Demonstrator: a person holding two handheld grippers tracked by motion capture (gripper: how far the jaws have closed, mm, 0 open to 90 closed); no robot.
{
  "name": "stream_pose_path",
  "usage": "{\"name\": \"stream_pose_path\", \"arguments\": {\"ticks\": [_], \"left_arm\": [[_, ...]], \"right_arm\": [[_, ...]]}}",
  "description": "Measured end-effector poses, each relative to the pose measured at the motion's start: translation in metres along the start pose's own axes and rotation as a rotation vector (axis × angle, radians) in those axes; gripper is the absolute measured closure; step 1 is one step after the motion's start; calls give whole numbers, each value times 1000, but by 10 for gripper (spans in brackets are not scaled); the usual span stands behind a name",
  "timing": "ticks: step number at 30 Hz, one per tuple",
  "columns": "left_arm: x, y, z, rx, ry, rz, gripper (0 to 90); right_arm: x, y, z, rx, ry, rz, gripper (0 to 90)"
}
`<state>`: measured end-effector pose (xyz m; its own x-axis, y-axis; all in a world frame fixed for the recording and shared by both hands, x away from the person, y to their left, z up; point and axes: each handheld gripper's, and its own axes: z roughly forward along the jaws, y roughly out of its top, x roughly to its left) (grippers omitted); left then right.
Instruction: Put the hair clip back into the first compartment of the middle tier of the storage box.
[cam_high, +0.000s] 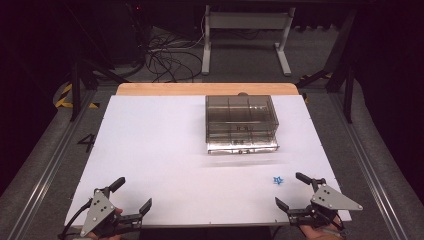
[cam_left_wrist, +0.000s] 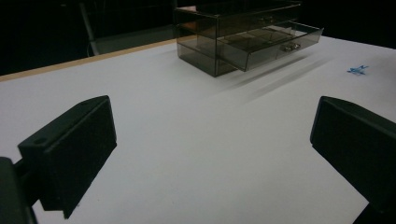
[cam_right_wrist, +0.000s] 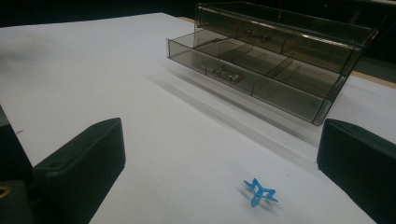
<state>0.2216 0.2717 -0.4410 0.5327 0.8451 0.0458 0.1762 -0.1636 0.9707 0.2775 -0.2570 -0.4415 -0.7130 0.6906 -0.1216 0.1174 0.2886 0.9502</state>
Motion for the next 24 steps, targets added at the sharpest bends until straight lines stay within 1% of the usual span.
{"name": "stream_pose_path", "arguments": {"ticks": [2,5,6,10,14,18,21,22,24], "left_arm": [[0,0,0,0,0,2,11],[-2,0,0,-3,10,19,11],[-3,1,0,-1,7,34,11],[-4,1,0,4,8,41,11],[-3,1,0,0,8,31,11],[-4,1,1,-1,7,35,11],[-3,1,1,-4,5,33,11],[-3,1,1,-2,-1,17,11],[-1,1,1,-3,3,19,11]], "right_arm": [[0,0,0,5,-1,4,18],[-1,-1,1,7,6,7,23],[-1,-1,1,11,7,8,23],[-1,-1,2,14,11,13,24],[-1,0,3,25,3,16,29],[0,1,2,28,-1,18,30],[0,1,2,34,-1,9,32],[1,1,3,35,0,11,33],[2,2,3,42,-2,7,34]]}}
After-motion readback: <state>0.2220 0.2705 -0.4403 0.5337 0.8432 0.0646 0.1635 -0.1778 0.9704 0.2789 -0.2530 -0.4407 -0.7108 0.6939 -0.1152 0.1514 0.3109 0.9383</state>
